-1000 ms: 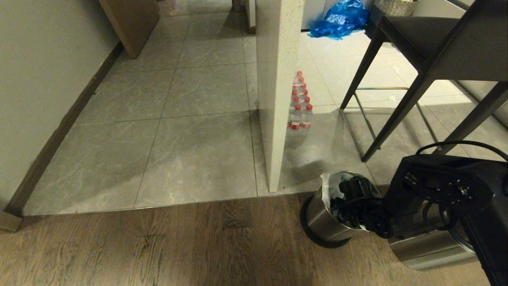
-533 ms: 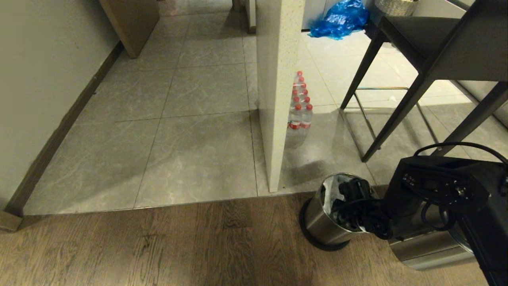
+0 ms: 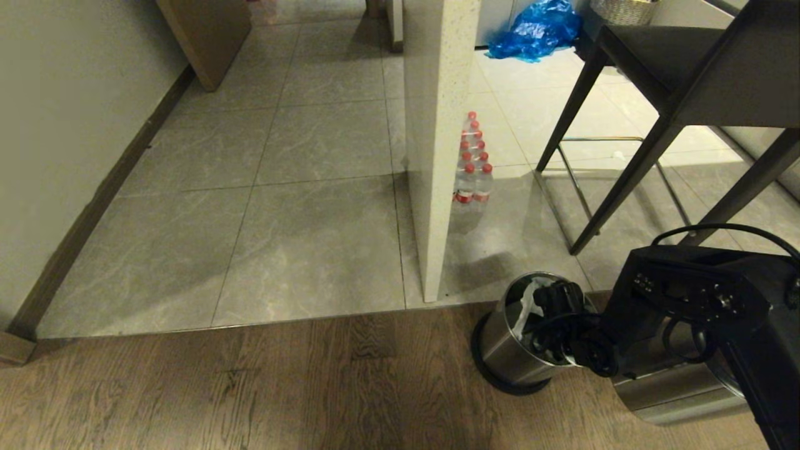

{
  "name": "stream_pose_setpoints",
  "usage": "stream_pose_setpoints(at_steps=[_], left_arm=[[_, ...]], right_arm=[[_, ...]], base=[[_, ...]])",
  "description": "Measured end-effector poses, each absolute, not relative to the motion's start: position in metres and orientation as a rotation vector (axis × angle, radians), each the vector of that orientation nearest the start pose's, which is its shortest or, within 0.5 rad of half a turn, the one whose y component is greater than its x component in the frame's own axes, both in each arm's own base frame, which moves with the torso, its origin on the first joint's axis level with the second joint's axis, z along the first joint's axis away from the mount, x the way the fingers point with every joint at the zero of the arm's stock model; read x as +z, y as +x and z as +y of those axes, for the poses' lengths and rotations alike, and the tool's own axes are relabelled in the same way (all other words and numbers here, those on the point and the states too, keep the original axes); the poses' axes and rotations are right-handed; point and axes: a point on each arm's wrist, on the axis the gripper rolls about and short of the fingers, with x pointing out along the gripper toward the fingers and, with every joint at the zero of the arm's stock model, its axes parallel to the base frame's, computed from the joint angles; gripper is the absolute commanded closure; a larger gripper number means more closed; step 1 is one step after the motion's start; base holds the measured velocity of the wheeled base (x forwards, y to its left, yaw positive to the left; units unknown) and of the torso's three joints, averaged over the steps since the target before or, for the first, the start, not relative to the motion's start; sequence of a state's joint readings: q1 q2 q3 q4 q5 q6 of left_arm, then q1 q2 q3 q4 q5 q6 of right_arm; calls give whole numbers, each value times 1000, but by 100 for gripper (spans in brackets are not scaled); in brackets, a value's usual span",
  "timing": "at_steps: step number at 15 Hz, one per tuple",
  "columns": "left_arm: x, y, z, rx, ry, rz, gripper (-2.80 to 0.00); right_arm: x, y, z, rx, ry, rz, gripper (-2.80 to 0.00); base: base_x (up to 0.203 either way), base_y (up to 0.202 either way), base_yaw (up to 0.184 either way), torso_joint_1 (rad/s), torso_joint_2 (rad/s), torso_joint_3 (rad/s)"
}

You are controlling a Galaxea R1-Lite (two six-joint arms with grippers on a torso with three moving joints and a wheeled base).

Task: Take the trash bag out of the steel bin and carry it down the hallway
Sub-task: Pick up the trash bag

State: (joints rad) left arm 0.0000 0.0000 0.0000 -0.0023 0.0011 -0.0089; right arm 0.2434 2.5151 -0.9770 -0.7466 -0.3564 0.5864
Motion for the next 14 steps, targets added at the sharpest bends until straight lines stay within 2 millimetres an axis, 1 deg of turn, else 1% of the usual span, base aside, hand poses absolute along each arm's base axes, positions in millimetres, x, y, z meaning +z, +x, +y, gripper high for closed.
stream_pose_setpoints(at_steps=[3, 5, 6, 11, 14], left_arm=[[76, -23, 0, 1, -9, -3, 0], [76, -23, 0, 2, -9, -3, 0], [76, -23, 0, 2, -9, -3, 0], [76, -23, 0, 2, -9, -2, 0], [76, -23, 0, 1, -9, -3, 0]], right_arm=[[-61, 382, 87, -329, 320, 698, 0], [-45, 377, 86, -327, 318, 706, 0], [-33, 373, 85, -325, 316, 711, 0], [45, 346, 80, -320, 320, 708, 0], [81, 332, 77, -308, 327, 687, 0]], base=[[0, 0, 0, 0, 0, 0], [0, 0, 0, 0, 0, 0], [0, 0, 0, 0, 0, 0], [0, 0, 0, 0, 0, 0], [0, 0, 0, 0, 0, 0]])
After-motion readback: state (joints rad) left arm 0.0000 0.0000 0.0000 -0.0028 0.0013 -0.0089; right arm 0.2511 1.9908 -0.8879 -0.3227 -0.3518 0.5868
